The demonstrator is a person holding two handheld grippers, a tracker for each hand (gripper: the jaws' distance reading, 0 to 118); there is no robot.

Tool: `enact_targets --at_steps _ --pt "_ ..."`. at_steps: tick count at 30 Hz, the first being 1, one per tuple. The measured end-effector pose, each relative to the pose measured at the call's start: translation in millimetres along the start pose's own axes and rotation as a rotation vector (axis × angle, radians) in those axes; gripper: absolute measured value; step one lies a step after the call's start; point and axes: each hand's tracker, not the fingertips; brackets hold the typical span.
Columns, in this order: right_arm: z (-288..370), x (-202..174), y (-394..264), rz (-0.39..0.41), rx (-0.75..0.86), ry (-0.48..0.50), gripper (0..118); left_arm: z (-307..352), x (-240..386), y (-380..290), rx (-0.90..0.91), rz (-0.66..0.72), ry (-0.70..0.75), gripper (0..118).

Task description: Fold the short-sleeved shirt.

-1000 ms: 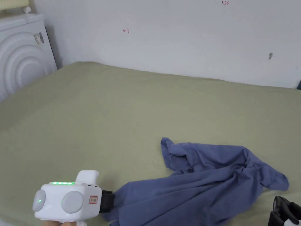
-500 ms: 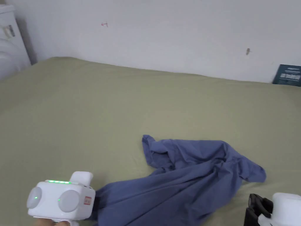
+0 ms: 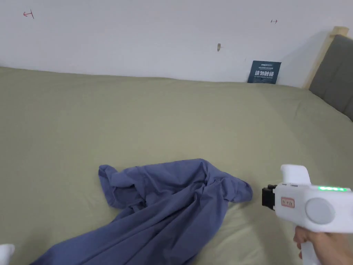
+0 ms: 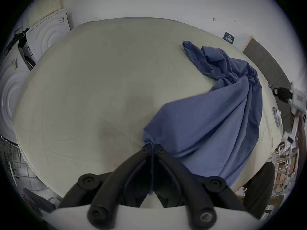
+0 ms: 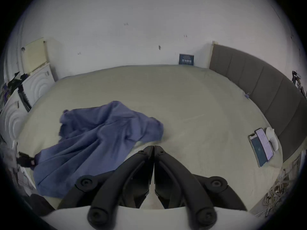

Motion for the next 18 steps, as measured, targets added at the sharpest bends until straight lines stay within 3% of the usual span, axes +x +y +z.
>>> enact_targets --at_steps 1,2,3,4,6,8,12,15,16,18 --pt "-10.1 3.4 5.6 0.003 -0.012 0.025 16 0.0 0.7 -0.1 -0.001 -0.001 0.0 0" --pt "-22.3 7.6 12.0 0.007 -0.038 0.036 62 0.1 2.2 -0.1 -0.003 -0.004 -0.001 0" --pt "-36.0 8.9 17.5 -0.005 -0.071 0.03 91 0.2 3.8 -0.1 -0.003 -0.005 -0.001 0" --pt "-46.4 8.8 20.1 -0.016 -0.108 0.055 96 -1.3 -0.1 1.4 -0.005 -0.007 -0.001 0" --pt "-59.0 5.8 21.1 -0.014 -0.153 0.111 95 -0.4 2.5 2.2 -0.007 -0.018 0.003 0" --pt "-73.6 3.3 21.4 0.0 -0.219 0.1 95 -0.2 3.1 3.0 -0.006 -0.024 0.011 0" --pt "-98.6 3.1 23.6 -0.032 -0.201 0.059 95 -2.6 2.9 4.7 -0.012 -0.036 0.017 0" --pt "-112.6 2.7 26.8 -0.031 -0.224 0.091 94 -4.5 3.1 6.0 -0.02 -0.03 0.013 0" --pt "-115.5 -0.5 25.6 -0.01 -0.231 0.082 91 -6.0 1.5 5.9 -0.02 -0.028 0.013 0" --pt "-119.4 -4.5 23.6 0.056 -0.266 0.029 74 -6.9 1.8 6.3 -0.023 -0.029 0.016 0"
